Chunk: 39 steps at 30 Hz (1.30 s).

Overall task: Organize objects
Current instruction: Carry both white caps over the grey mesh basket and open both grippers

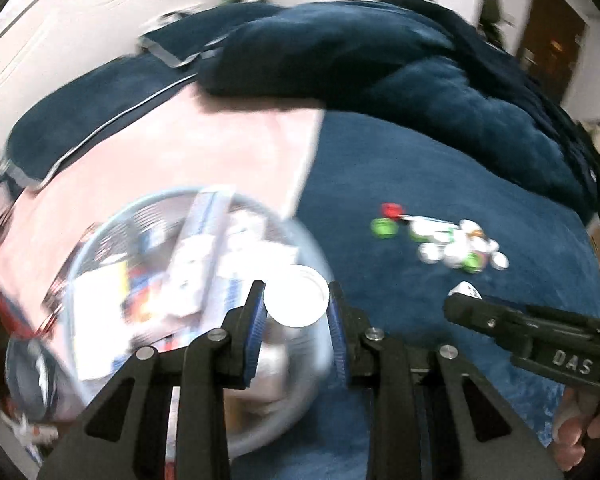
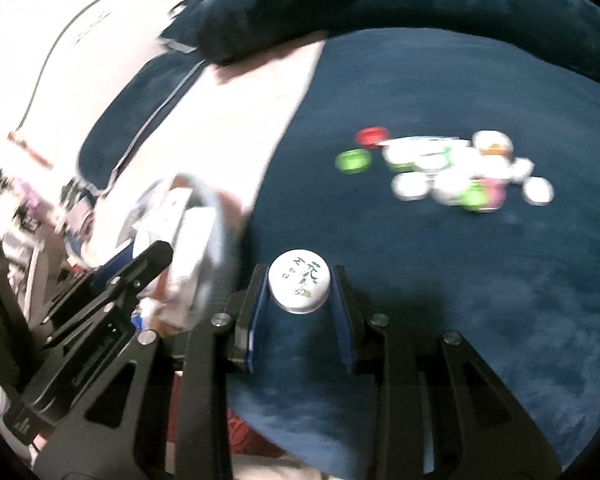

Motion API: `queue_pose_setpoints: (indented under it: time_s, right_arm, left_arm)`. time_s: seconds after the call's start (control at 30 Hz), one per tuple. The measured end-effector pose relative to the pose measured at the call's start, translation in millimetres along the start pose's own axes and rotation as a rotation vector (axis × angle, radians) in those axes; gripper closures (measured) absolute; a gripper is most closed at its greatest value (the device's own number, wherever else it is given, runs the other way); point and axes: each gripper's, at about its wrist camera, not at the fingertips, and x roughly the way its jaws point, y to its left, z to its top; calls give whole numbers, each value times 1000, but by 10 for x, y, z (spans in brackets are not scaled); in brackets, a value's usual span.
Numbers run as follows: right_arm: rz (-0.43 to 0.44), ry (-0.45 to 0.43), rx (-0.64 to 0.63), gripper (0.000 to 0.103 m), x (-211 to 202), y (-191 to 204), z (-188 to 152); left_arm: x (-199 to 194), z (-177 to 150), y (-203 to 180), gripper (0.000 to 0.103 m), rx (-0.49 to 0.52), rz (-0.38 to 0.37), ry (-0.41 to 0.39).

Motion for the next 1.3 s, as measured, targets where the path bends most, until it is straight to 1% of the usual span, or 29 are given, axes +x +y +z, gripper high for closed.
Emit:
queue_pose_setpoints:
  time_s: [0.1, 0.23, 0.3, 0.33, 0.37, 0.4, 0.43, 0.47, 0.5, 0.53, 0.6, 0.67, 0.7, 0.73, 0.8, 0.83, 0.87, 0.93, 1.03, 1.13, 1.3]
  right_arm:
    - [60, 33, -56, 72, 181, 385, -76]
    - [116, 68, -112, 72, 392, 758, -190]
    - [132, 87, -128, 72, 472, 888, -250]
    - [137, 93, -131, 72, 506, 923, -261]
    - [145, 97, -134, 72, 526, 960, -278]
    - [154, 99, -137, 72, 554, 995, -279]
    - [159, 98, -141, 72, 567, 1022, -279]
    - [164, 97, -145, 71, 585, 1055, -273]
    - [177, 93, -144, 71, 595, 1082, -266]
    - [180, 92, -148, 71, 600, 1112, -266]
    - [188, 86, -163, 71, 624, 1163, -260]
    - [207, 87, -170, 71, 636, 1194, -270]
    - [230, 86, -177, 71, 650, 1211, -268]
    - [234, 89, -181, 70, 662, 1226, -259]
    - [217, 92, -175, 49, 685, 1223, -240]
    - [211, 83, -164, 32, 678, 1210, -243]
    - [204, 71, -152, 23, 666, 1193, -232]
    - [175, 60, -137, 18, 636, 1135, -214]
    - [113, 52, -139, 18, 611, 1053, -190]
    - [44, 47, -142, 8, 599, 953, -192]
    - [7, 57, -119, 7, 572, 759, -212]
  left_arm:
    - [-82, -93, 412, 72, -81, 23, 15]
    - [-51, -249, 829, 72, -152, 55, 80]
    - [-1, -290, 944, 72, -174, 46, 104]
    - [26, -311, 996, 72, -185, 29, 116]
    - [29, -327, 1036, 68, -197, 18, 120]
    - [-4, -343, 1075, 46, -206, 19, 115]
    - [-72, -370, 1095, 33, -218, 33, 93]
    - [-139, -374, 1141, 23, -231, 67, 67]
    - [-220, -378, 1199, 20, -248, 93, 34]
    - [-314, -376, 1278, 18, -278, 98, -3]
    - [-445, -400, 1413, 9, -327, 122, -48]
    - [-545, -452, 1539, 7, -359, 188, -79]
    - [-566, -473, 1584, 6, -366, 209, -83]
    - [-572, -495, 1638, 6, -376, 224, -77]
    - [-541, -535, 1704, 6, -390, 231, -56]
    - [-519, -543, 1722, 6, -392, 235, -45]
    - [-502, -553, 1731, 6, -389, 243, -37]
    - [-490, -545, 1703, 5, -370, 264, -30]
    - [-494, -549, 1647, 4, -337, 276, -22]
    - [-462, -544, 1569, 4, -313, 278, -8]
    - [-425, -493, 1399, 3, -270, 277, -1]
